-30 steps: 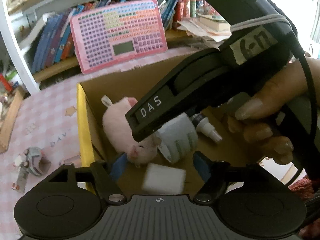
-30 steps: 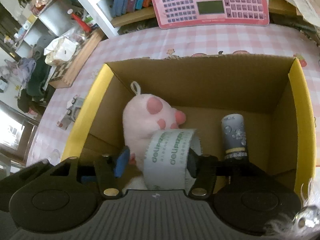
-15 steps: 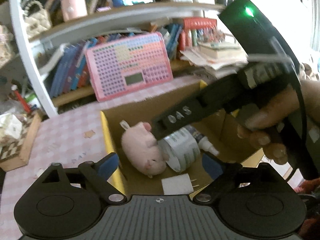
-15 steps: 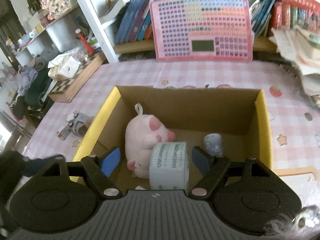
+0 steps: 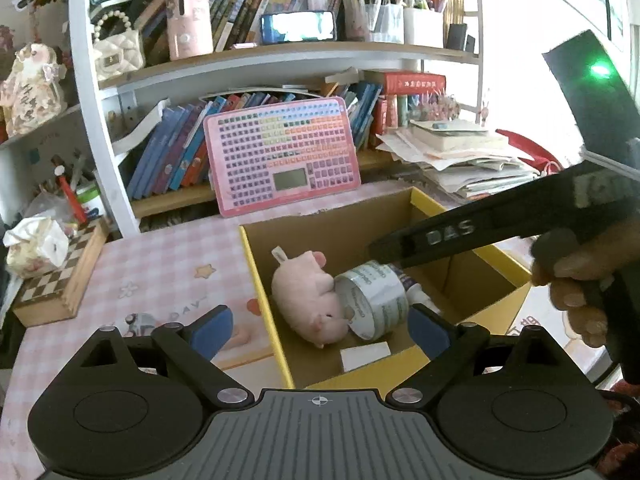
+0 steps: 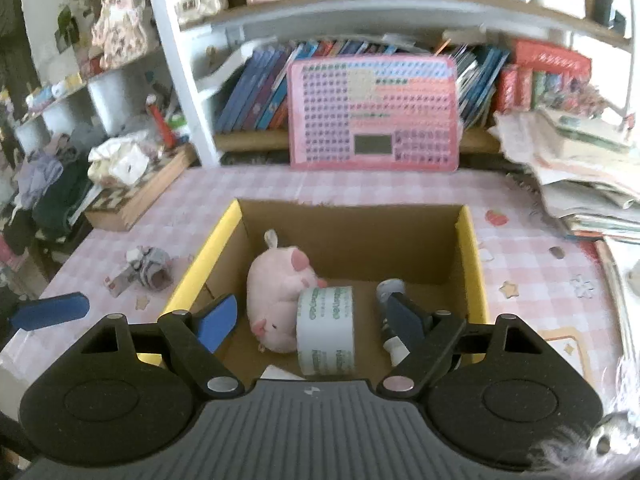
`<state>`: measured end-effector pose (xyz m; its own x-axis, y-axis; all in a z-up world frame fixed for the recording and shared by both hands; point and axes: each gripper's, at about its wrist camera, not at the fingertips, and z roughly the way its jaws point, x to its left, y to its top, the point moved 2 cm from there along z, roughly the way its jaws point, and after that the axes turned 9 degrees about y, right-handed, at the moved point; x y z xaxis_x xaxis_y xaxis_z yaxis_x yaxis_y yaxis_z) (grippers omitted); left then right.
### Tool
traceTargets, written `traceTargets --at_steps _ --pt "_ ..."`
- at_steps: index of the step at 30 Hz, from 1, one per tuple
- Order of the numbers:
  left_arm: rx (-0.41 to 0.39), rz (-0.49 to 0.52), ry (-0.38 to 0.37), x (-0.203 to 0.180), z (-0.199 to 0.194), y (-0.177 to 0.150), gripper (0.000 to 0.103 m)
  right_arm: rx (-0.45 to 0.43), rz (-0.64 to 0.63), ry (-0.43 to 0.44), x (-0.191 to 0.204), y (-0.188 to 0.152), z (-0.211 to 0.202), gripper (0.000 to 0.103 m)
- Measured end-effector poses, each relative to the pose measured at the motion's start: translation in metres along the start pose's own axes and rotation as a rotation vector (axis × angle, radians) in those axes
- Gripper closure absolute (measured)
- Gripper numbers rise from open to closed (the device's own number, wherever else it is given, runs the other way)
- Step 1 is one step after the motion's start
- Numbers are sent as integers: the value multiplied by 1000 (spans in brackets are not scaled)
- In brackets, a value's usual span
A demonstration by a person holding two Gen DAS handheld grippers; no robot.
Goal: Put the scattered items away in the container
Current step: 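Open the right tool to drop the tape roll while the left tool releases the charger in the box, then withdraw both open tools from the box toward the remaining items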
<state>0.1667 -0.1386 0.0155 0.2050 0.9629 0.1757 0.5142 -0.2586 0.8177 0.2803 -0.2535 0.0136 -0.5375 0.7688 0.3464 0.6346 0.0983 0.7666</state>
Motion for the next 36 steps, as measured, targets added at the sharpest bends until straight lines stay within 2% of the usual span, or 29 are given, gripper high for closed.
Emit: traceTargets --at_steps 6,12,19,29,36 --pt "-25 -29 -11 19 -15 -10 7 -82 -7 -76 13 -15 -23 21" --pt "-29 -79 -19 45 -31 -22 7 -119 1 -171 25 -36 -42 21" --pt "-13 -132 -30 72 -42 -37 6 -124 23 -244 43 -61 -59 20" --pt "26 -90 6 96 -55 -63 6 -135 -9 -333 72 -92 -74 18" --pt "65 -95 -12 114 -64 -87 6 -99 31 -345 91 -116 -75 18"
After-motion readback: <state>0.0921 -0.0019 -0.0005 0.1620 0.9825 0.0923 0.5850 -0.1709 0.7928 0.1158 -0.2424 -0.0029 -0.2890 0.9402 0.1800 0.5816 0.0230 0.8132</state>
